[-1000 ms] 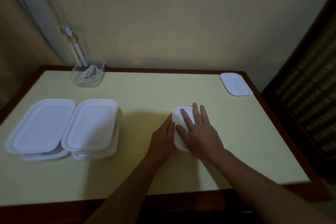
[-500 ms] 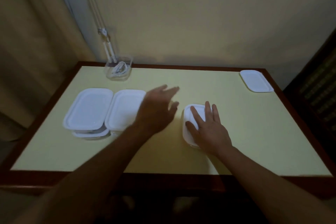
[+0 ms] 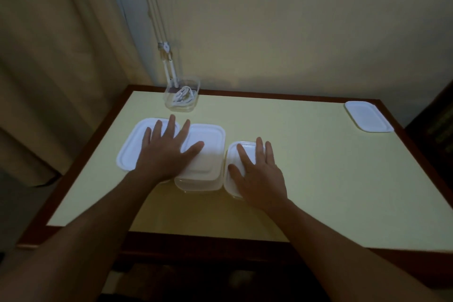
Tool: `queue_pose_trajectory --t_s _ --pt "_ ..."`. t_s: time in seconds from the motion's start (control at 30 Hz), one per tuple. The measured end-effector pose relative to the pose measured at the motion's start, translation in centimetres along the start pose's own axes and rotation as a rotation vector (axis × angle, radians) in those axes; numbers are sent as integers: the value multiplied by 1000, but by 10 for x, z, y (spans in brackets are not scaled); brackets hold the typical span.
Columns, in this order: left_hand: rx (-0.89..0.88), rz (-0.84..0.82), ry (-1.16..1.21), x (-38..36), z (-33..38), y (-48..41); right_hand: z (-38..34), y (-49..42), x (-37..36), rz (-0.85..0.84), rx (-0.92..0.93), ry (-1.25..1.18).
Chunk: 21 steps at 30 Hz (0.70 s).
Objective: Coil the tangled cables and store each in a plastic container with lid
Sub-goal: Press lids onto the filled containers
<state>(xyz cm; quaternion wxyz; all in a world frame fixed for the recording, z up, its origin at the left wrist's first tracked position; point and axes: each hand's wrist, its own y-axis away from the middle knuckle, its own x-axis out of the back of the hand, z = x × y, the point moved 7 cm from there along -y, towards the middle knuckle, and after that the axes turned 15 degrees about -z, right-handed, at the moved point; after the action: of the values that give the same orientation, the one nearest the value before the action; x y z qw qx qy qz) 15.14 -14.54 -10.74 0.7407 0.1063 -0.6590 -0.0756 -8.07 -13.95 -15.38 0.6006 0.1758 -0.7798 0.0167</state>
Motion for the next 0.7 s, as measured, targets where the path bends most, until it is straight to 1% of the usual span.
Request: queue_pose_trajectory --t_s 0.1,0.2,0.3,0.4,0.43,0.5,0.57,0.6,0.7 --pt "-19 28 -45 2 -6 -4 -12 -3 -3 6 -9 4" --pt "-2 40 -107 3 -12 -5 -18 -2 -6 16 -13 -1" --pt "5 60 -132 3 -17 -4 -23 -2 -10 -33 -15 6" --pt "-7 75 -103 1 -21 -5 -23 -2 -9 -96 -46 8" --pt "-11 76 -91 1 -21 -5 -21 -3 -6 -100 -50 -22" --pt "-17 85 -84 0 -20 -6 -13 -9 7 -62 -45 -178" --pt "-17 87 -84 -2 -21 -6 -6 -32 27 -26 -27 -329" --pt "-19 87 -79 -2 -21 -6 -4 -49 37 -31 -8 -343" --pt "-23 91 -48 -4 -22 -7 -19 -109 63 -33 112 -214"
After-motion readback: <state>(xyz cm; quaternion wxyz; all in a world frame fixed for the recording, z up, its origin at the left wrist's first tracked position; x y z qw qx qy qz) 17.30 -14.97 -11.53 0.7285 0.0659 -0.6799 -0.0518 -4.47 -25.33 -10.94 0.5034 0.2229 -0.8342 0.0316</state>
